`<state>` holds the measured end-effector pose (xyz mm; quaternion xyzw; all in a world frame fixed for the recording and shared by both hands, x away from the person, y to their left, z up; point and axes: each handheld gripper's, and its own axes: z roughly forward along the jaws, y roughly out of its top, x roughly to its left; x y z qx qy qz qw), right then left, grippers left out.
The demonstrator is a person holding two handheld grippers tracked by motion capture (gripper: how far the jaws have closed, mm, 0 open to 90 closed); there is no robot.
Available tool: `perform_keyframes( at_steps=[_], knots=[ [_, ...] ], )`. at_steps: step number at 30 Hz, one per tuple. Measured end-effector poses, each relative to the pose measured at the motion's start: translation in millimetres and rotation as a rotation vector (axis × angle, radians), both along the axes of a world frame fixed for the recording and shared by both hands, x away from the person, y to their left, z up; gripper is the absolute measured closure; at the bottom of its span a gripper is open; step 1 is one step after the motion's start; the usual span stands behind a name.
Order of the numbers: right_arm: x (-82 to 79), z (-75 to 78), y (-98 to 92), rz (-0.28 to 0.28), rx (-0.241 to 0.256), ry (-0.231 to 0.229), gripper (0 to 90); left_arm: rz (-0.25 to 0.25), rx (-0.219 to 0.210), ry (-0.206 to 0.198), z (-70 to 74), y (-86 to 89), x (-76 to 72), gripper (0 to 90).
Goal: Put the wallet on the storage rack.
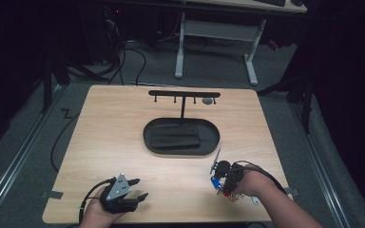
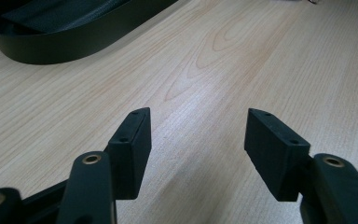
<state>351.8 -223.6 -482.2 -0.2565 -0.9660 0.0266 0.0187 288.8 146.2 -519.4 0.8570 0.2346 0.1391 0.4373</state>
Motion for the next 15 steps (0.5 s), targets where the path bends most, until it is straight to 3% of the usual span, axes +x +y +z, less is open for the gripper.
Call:
perform_keyframes(
  at_steps=[3, 10, 15],
  knots=[
    [2.2, -0.2, 0.6, -0.007, -0.009, 0.002, 85.1, -0.002, -0.002, -0.001, 0.4, 0.2, -0.2, 41.8],
    [-0.8, 0.9, 3.6, 0.021, -0.028, 0.015, 86.9, -0.004, 0.000, 0.001, 0.3, 0.7, 0.2, 41.8],
    [-6.2, 23.6, 2.8, 0.036, -0.011, -0.026, 87.0, -0.006, 0.004, 0.003, -0.9, -0.7, 0.6, 41.8]
  ],
)
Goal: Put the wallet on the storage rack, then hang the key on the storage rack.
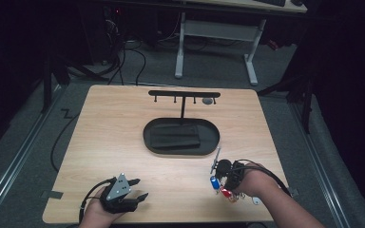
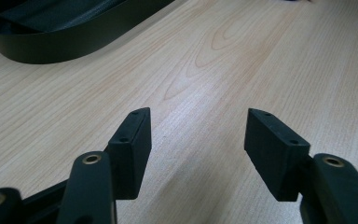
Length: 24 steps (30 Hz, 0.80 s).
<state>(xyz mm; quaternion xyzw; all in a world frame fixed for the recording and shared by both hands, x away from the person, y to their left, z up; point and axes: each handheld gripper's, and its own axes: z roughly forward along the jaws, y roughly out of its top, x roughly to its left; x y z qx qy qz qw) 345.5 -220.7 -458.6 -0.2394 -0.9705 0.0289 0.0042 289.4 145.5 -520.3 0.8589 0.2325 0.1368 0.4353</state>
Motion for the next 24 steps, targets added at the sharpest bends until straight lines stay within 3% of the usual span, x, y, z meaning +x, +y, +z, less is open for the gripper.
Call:
perform_keyframes(
  at_steps=[4, 11, 19, 24],
  knots=[
    [-3.0, 28.4, -3.7, -0.002, 0.012, -0.066, 87.3, -0.002, 0.004, -0.002, 0.0, -0.4, -0.9, 41.8],
    [-7.8, 65.7, -12.5, -0.020, 0.004, -0.139, 87.8, -0.002, 0.009, -0.003, 0.0, -0.8, -0.9, 41.8],
    [-10.2, 94.0, -17.1, -0.052, 0.044, -0.165, 87.9, 0.003, -0.006, -0.005, 0.2, 0.8, -0.5, 41.8],
    [-7.4, 106.4, -16.0, -0.072, 0.083, -0.154, 88.0, 0.007, -0.005, 0.000, -1.2, 5.1, -1.3, 41.8]
  ],
)
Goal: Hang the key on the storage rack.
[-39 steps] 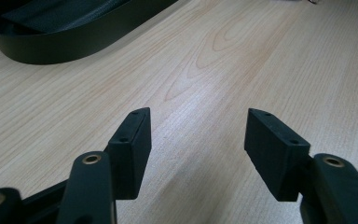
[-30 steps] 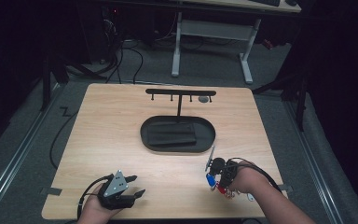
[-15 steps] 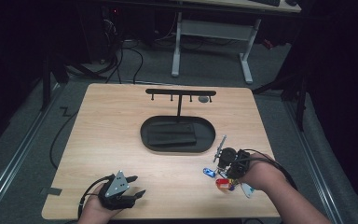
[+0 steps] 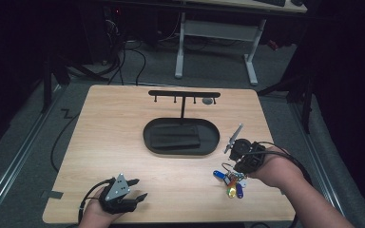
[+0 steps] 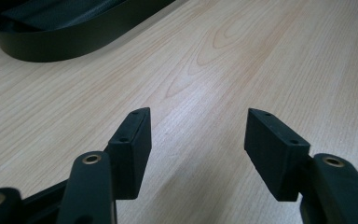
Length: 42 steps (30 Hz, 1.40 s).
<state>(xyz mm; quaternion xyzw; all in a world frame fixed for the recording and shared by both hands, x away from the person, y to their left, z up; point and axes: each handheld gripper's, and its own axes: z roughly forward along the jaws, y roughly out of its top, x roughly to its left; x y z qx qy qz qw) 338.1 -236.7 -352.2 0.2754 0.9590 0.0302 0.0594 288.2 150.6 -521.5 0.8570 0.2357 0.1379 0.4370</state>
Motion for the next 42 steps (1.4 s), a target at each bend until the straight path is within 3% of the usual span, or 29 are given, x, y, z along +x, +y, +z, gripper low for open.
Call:
perform_keyframes(
  at_steps=[8, 16, 19, 24, 33, 42],
  knots=[
    [6.8, 21.2, 1.3, -0.019, 0.006, -0.022, 88.1, 0.022, -0.024, -0.003, 1.8, 9.1, -3.8, 41.8],
    [12.3, 40.2, 9.9, -0.032, 0.024, -0.002, 88.1, 0.030, -0.017, -0.003, 0.4, 15.0, -7.8, 41.8],
    [15.4, 49.8, 15.2, -0.025, 0.015, -0.014, 88.1, 0.040, -0.034, -0.008, 2.4, 16.4, -8.3, 41.7],
    [20.6, 60.4, 17.5, -0.036, 0.043, -0.032, 88.1, 0.033, -0.045, -0.007, 2.3, 14.6, -7.1, 41.4],
    [34.3, 64.9, 16.2, -0.051, 0.064, -0.042, 88.1, 0.019, -0.044, -0.001, 0.3, 12.8, -5.9, 41.0],
    [61.4, 66.4, 16.9, -0.074, 0.056, -0.061, 88.1, 0.029, -0.049, -0.018, 1.2, 15.1, -8.6, 41.0]
  ],
)
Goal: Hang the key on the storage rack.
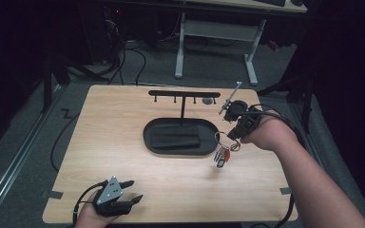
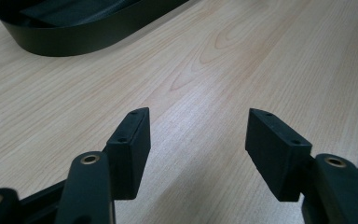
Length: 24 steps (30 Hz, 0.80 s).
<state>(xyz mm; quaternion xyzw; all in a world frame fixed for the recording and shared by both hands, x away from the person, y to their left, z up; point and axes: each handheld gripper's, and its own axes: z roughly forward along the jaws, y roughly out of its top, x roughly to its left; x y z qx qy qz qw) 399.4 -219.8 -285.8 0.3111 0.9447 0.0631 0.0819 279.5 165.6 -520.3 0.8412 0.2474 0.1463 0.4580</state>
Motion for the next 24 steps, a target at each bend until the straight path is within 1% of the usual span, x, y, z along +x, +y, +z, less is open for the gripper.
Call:
perform_keyframes(
  at_steps=[3, 7, 10, 14, 17, 20, 21, 24],
  knots=[
    [10.5, 2.0, -1.7, -0.013, -0.002, -0.016, 88.1, 0.010, -0.024, 0.013, 0.6, 2.1, 0.5, 41.2],
    [23.4, 2.8, -3.7, -0.030, 0.014, -0.023, 88.1, 0.011, -0.001, 0.011, -0.8, 4.6, -2.1, 40.8],
    [33.4, 2.8, -3.9, -0.049, 0.017, -0.026, 88.1, 0.020, -0.007, 0.016, -1.1, 7.9, -2.8, 40.7],
    [46.1, 2.6, -2.6, -0.046, 0.018, -0.036, 88.1, 0.031, -0.010, 0.021, -1.8, 12.4, -3.4, 40.6],
    [54.4, 2.3, -1.7, -0.055, 0.023, -0.040, 88.1, 0.039, -0.010, 0.020, -1.7, 14.3, -3.5, 40.7],
    [62.0, 2.0, -0.4, -0.066, 0.032, -0.043, 88.1, 0.038, -0.009, 0.021, -1.8, 14.4, -4.0, 40.7],
    [65.1, 1.9, -0.3, -0.061, 0.036, -0.043, 88.2, 0.035, -0.008, 0.025, -1.9, 14.3, -4.1, 40.7],
    [73.4, 1.8, 1.1, -0.067, 0.034, -0.050, 88.2, 0.026, -0.001, 0.027, -3.0, 12.0, -3.6, 40.7]
  ],
)
